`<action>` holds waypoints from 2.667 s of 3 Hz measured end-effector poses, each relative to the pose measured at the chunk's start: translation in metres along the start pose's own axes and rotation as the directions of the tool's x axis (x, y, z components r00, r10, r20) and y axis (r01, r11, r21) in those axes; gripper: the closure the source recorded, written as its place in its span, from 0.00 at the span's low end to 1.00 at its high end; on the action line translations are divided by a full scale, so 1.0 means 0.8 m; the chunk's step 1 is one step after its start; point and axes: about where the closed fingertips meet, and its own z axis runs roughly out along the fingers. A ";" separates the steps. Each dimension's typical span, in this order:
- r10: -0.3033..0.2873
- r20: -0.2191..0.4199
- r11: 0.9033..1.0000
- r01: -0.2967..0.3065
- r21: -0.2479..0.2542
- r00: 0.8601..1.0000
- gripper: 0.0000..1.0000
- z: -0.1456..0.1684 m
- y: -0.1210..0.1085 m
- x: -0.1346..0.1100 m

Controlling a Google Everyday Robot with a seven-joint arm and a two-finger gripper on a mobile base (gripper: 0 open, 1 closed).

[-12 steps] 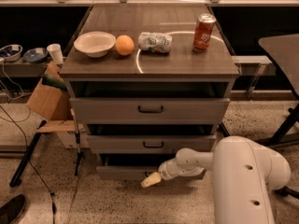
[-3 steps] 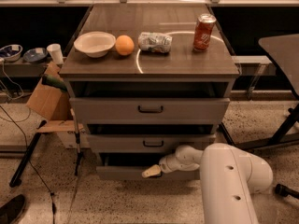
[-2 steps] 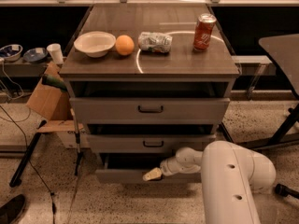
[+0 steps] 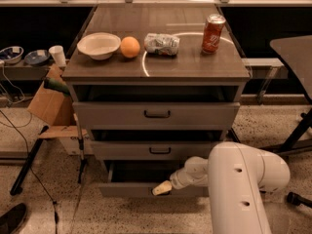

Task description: Open bottom drawer

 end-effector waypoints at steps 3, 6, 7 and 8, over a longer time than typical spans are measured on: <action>0.052 -0.098 0.998 -0.055 -0.025 0.994 0.00 0.004 -0.006 0.046; 0.126 -0.230 0.988 -0.144 -0.061 0.965 0.00 0.009 -0.007 0.109; 0.154 -0.302 0.983 -0.177 -0.049 0.941 0.00 0.005 -0.004 0.137; 0.201 -0.346 0.974 -0.224 -0.027 0.916 0.00 -0.008 0.009 0.185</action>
Offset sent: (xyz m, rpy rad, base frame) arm -0.0488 -0.0341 -0.0373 -0.0376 0.2039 0.0026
